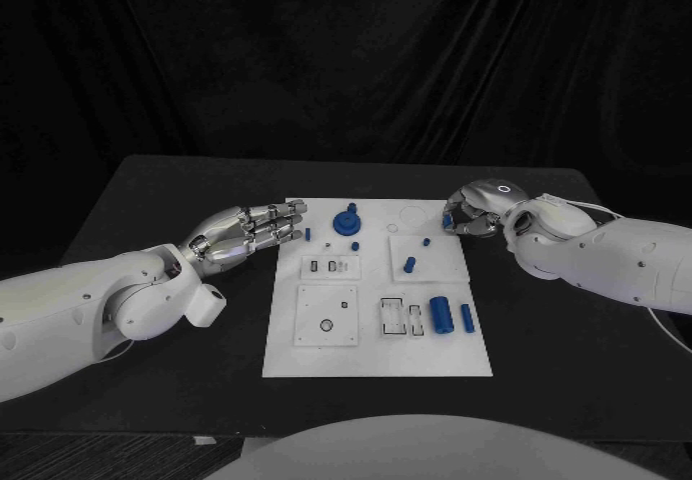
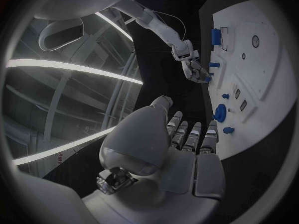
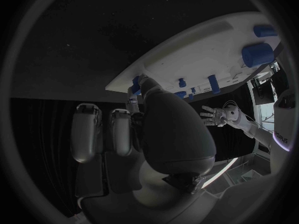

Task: Assemble the parts on the task board

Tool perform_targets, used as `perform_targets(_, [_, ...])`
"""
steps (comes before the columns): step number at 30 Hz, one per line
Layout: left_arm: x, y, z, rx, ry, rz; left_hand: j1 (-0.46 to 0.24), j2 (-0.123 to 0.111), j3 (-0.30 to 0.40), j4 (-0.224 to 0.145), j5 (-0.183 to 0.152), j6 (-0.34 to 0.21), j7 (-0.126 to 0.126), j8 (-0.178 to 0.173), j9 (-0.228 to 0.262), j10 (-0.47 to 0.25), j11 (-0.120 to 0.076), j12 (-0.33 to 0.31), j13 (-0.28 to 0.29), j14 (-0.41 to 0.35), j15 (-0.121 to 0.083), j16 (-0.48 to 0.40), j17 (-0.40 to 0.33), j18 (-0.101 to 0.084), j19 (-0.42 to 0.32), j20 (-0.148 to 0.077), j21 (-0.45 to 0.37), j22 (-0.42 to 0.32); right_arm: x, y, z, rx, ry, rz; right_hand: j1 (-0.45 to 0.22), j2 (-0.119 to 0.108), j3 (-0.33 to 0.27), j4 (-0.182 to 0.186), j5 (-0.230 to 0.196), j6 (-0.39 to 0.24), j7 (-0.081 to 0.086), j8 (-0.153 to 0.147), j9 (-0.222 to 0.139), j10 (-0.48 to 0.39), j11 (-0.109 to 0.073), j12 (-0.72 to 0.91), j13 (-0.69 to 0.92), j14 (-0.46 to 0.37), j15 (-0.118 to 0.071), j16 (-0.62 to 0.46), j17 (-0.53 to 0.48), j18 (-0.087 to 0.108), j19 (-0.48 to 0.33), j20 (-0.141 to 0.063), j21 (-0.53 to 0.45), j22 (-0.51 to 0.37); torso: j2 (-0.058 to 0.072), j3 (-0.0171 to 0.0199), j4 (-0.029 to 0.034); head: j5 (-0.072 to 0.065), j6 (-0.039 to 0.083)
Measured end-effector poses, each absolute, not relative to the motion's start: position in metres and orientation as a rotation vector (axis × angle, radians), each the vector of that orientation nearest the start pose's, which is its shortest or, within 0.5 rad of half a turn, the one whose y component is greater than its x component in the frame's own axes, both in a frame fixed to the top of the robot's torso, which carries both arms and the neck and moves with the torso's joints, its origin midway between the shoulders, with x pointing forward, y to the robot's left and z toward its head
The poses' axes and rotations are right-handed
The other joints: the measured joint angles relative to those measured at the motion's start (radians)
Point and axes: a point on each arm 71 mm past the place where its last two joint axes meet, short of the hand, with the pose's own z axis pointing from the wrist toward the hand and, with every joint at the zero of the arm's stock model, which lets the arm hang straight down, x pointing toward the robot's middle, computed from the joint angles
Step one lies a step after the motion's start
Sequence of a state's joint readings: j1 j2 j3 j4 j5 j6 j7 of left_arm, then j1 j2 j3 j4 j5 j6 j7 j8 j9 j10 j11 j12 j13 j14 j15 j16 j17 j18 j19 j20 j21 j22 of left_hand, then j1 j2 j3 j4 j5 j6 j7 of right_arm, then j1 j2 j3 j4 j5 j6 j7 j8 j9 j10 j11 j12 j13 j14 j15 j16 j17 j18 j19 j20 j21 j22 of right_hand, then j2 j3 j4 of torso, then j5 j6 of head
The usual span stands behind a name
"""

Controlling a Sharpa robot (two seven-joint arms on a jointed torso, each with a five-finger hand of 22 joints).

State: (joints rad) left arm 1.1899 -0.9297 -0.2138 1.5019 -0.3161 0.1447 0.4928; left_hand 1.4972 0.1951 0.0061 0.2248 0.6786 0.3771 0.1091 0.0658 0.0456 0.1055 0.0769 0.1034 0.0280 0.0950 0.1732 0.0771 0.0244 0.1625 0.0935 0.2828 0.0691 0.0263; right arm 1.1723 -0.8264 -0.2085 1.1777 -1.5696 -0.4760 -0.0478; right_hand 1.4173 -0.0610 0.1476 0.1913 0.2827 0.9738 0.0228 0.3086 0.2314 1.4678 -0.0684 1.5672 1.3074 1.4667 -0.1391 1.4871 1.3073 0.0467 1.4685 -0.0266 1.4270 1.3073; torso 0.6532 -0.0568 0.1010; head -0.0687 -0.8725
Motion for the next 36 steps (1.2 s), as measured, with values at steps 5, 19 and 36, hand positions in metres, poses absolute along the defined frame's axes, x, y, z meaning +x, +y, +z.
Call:
perform_targets(5, [0.443, 0.233, -0.237, -0.702, 1.832, -1.747, 0.0, 0.0, 0.0, 0.0, 0.0, 0.0, 0.0, 0.0, 0.0, 0.0, 0.0, 0.0, 0.0, 0.0, 0.0, 0.0, 0.0, 0.0, 0.0, 0.0, 0.0, 0.0, 0.501, -0.302, -0.256, -0.213, 1.634, 0.312, 0.001, 0.001, -0.004, -0.004, 0.014, 0.0, 0.0, 0.0, 0.0, -0.004, 0.004, 0.0, 0.0, 0.0, 0.0, 0.0, 0.0, 0.0, 0.0, 0.0, 0.0, 0.0, 0.0, 0.0, 0.0001, 0.004, 0.0])
perform_targets(19, [0.444, 0.227, -0.239, -0.698, 1.842, -1.757, 0.0, 0.0, 0.003, -0.003, 0.0, 0.0, 0.0, 0.0, 0.0, 0.0, 0.0, 0.0, 0.0, -0.004, 0.004, 0.0, 0.0, 0.0, -0.004, -0.004, 0.0, -0.001, 0.48, -0.233, -0.213, -0.265, 1.493, 0.547, 0.001, 0.001, -0.005, -0.022, 0.07, 0.003, 0.004, 0.0, 0.0, 0.0, 0.015, 0.0, 0.0, -0.001, 0.006, 0.0, 0.0, 0.0, 0.0, 0.007, 0.0, 0.001, -0.002, -0.0002, -0.0026, -0.006, 0.0])
perform_targets(36, [0.443, 0.225, -0.239, -0.696, 1.844, -1.764, 0.0, 0.0, 0.003, -0.003, 0.0, 0.0, 0.0, 0.0, 0.0, 0.0, 0.0, 0.0, 0.0, -0.004, 0.004, 0.0, 0.0, 0.0, -0.004, -0.004, 0.0, -0.001, 0.46, -0.15, -0.232, -0.368, 1.485, 0.735, -0.02, -0.021, -0.005, -0.031, 0.143, 0.003, 0.015, 0.013, 0.0, 0.0, 0.029, 0.0, 0.001, -0.002, 0.016, -0.004, 0.0, 0.0, -0.003, 0.018, -0.004, 0.001, -0.001, -0.0012, 0.0025, 0.0, 0.0])
